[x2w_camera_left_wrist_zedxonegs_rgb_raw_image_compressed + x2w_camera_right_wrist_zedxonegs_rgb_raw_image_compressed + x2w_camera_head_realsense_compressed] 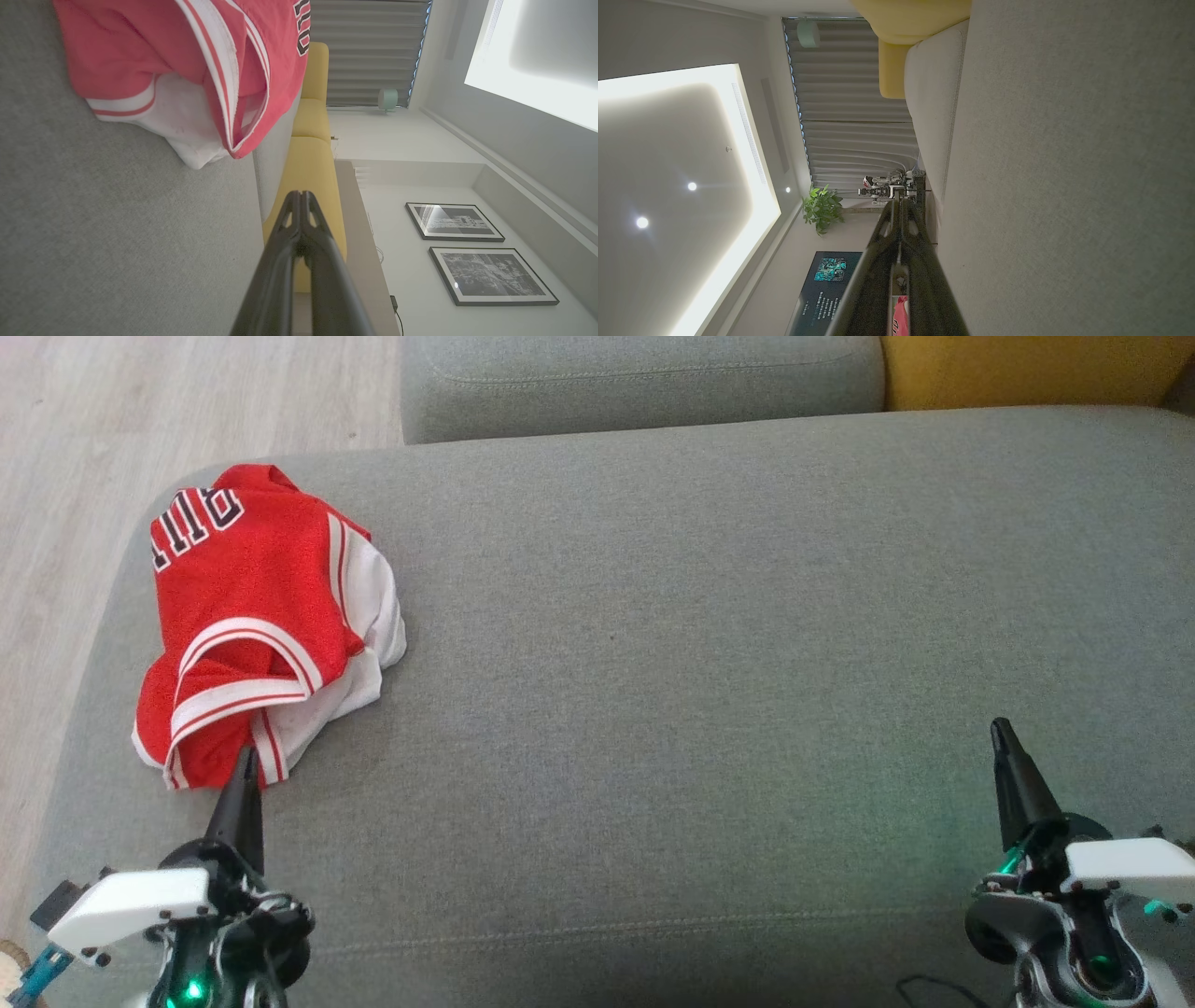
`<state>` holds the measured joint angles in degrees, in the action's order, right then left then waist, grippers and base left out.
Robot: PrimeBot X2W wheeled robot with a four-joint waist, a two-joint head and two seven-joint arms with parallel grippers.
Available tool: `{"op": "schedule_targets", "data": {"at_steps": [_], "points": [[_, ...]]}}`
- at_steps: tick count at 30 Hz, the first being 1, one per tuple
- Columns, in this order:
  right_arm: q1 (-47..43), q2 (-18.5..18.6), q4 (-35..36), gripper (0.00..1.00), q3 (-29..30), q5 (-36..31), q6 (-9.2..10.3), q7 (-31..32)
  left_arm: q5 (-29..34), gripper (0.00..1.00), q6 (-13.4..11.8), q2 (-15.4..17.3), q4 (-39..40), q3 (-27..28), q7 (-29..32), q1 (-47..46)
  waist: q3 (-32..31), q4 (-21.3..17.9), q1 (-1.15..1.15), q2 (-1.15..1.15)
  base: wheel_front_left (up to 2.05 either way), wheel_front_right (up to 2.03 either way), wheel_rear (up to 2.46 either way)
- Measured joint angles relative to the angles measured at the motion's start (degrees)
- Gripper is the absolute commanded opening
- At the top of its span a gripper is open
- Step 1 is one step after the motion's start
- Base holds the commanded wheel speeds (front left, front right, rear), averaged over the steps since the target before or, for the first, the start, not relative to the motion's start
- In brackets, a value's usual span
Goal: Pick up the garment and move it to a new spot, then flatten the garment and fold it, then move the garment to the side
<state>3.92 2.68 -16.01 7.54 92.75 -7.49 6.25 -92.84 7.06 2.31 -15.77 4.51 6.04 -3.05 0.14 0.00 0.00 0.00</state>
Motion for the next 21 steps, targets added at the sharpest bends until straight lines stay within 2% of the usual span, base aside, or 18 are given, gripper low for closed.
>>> {"op": "schedule_targets", "data": {"at_steps": [5,6,12,21], "points": [[0.0,0.0,0.0,0.0,0.0,0.0,0.0,0.0,0.0,0.0,0.0,0.0,0.0,0.0,0.0,0.0,0.0,0.0,0.0,0.0,0.0,0.0,0.0],[0.0,0.0,0.0,1.0,0.0,0.0,0.0,0.0,-0.01,1.0,0.0,0.0,0.0,0.0,0.0,0.0,0.0,0.0,0.0,0.0,0.0,0.0,0.0],[-2.59,-0.64,-4.77,1.0,-0.47,0.03,0.0,-0.02,-0.03,1.0,-0.1,-0.91,-4.67,-0.22,-0.1,3.71,0.04,-0.01,0.0,0.0,0.0,0.0,0.0],[-3.3,-0.64,-4.7,1.0,-0.83,-0.84,0.0,-1.29,-0.01,1.0,-0.24,-0.93,-4.26,-0.22,-1.58,4.03,-0.01,-0.33,0.0,0.0,0.0,0.0,0.0]]}}
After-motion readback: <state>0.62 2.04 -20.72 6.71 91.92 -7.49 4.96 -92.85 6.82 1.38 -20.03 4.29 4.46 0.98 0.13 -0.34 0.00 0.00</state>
